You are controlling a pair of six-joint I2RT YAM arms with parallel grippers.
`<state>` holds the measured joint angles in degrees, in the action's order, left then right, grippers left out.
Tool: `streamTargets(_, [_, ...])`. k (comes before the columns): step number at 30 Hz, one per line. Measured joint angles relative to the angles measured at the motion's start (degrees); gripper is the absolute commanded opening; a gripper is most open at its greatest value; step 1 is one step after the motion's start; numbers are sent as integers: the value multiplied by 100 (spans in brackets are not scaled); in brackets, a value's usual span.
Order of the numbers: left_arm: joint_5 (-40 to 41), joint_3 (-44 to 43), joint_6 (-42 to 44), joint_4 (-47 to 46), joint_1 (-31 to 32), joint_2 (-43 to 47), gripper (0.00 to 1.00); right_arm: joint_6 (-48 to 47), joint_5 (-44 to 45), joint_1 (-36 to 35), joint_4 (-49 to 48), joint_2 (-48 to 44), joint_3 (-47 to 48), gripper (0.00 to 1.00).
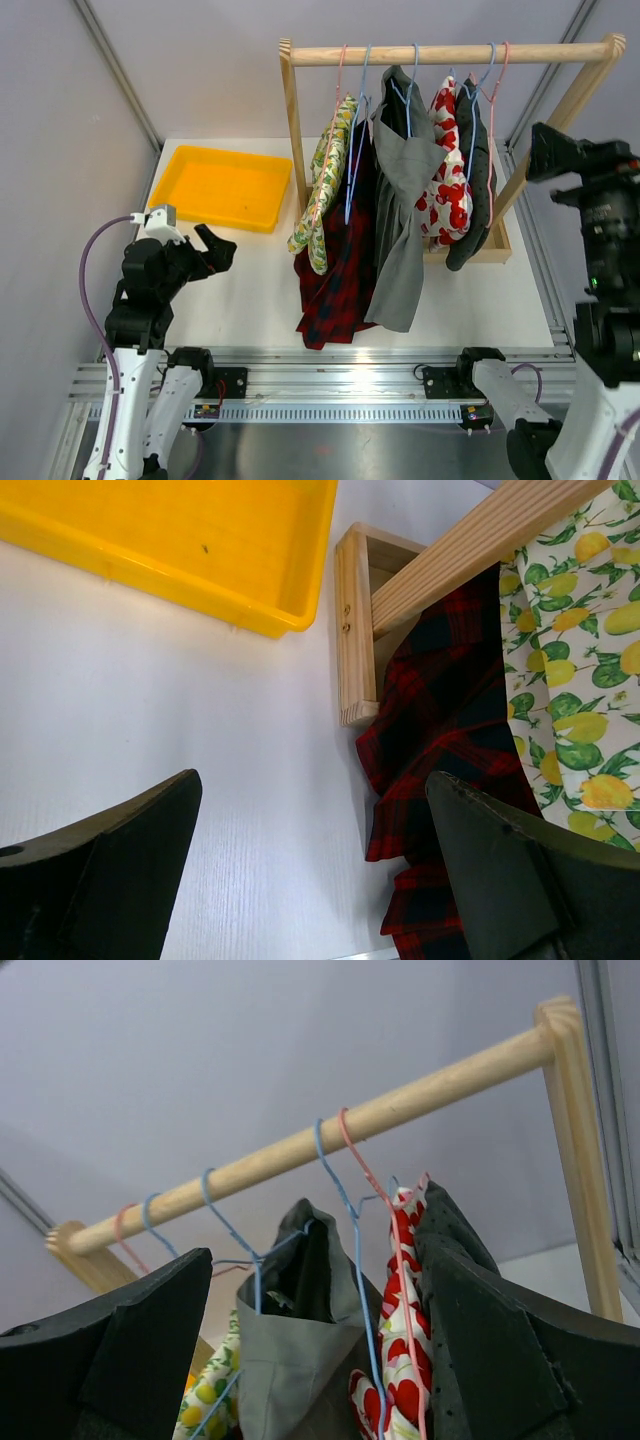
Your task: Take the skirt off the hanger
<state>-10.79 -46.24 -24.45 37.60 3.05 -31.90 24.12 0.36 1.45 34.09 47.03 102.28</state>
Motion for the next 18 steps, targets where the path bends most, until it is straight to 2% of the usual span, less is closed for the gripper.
streamTargets(11, [-256,4,22,-98,2,46,99,-297,17,0,9,1759,-260,92])
streamTargets(18, [-306,52,26,-127,0,109,99,-356,22,0,-87,1923,-529,88])
